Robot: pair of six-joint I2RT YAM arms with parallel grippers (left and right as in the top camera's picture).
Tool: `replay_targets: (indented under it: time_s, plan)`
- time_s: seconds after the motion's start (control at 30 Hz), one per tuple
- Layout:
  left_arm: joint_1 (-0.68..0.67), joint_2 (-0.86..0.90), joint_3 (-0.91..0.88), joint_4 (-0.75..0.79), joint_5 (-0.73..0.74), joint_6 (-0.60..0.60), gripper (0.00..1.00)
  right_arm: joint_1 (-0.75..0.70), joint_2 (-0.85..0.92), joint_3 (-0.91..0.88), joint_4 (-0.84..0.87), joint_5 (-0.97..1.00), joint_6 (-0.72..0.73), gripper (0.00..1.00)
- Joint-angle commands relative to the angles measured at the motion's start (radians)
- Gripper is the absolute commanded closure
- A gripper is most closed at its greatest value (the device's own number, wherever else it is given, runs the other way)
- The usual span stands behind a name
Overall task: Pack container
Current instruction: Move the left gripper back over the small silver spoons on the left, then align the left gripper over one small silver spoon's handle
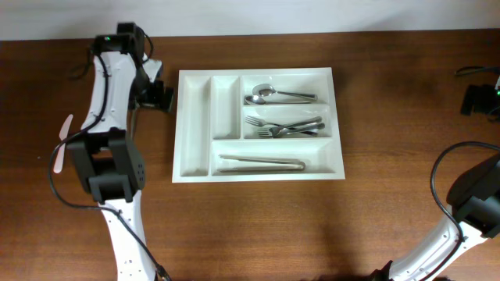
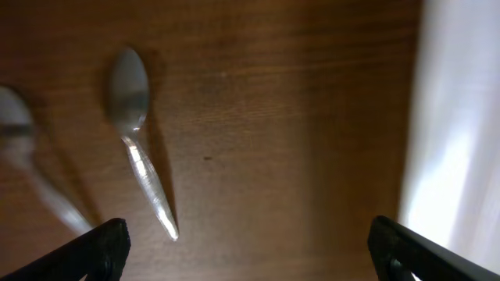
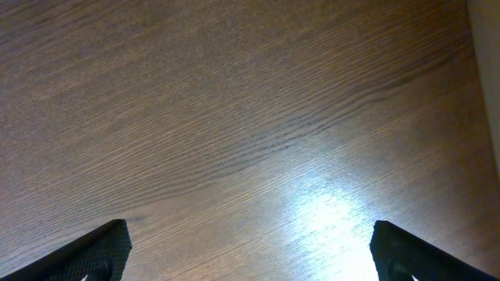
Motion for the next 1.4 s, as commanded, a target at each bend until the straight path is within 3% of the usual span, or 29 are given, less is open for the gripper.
replay_targets:
  time_s: [0.0,1.1,1.37]
  plan:
    - [0.000,0.031,-0.002,0.006,-0.066,-0.080,0.01,0.003,-0.017,-0.002,0.003,-0.010,-0.003,0.01]
    - [0.076,0.084,-0.003,0.052,-0.077,-0.113,0.01,0.003,-0.017,-0.002,0.003,-0.010,-0.003,0.01]
    - [0.076,0.101,-0.003,0.071,-0.009,-0.112,0.01,0.003,-0.017,-0.002,0.003,-0.010,-0.003,0.01]
